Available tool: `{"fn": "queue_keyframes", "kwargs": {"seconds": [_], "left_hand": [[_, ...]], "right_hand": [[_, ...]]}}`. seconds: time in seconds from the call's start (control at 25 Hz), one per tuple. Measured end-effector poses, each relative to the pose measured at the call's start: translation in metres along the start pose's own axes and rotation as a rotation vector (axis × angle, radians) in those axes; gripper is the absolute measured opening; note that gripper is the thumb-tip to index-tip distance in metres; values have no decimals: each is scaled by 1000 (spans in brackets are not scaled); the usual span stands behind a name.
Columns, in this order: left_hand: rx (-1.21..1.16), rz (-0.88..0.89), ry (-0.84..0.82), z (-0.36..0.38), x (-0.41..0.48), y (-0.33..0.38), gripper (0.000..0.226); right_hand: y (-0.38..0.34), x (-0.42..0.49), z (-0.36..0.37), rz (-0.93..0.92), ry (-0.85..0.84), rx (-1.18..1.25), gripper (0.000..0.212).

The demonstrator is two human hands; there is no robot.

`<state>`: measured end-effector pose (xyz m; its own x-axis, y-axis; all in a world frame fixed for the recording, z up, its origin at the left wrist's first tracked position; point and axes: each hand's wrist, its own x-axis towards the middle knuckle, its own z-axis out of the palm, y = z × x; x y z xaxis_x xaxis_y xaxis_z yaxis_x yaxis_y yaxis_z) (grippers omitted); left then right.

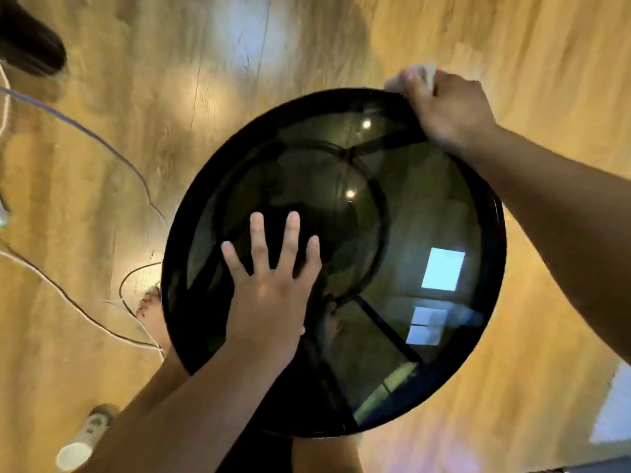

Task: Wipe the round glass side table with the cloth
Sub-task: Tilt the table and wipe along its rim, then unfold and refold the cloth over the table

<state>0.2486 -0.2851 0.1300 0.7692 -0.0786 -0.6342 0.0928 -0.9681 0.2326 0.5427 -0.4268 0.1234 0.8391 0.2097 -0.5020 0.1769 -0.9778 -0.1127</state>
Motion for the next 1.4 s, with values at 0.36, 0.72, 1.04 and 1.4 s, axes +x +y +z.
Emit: {"fn": "queue_keyframes", "kwargs": {"seconds": [0.36, 0.72, 1.04, 1.4], "left_hand": [[169, -10, -28, -5, 2, 1, 128], [175, -3, 25, -3, 3, -2, 129], [143, -25, -28, -11, 3, 2, 131], [-1180, -74, -339, -65, -45, -17, 52]], "right_hand": [[188, -171, 89, 851, 85, 469, 97], [91, -357, 190, 1317, 24, 1414, 75], [-53, -426, 192, 1555, -533, 2086, 52], [-50, -337, 106, 690, -364, 2059, 56]]}}
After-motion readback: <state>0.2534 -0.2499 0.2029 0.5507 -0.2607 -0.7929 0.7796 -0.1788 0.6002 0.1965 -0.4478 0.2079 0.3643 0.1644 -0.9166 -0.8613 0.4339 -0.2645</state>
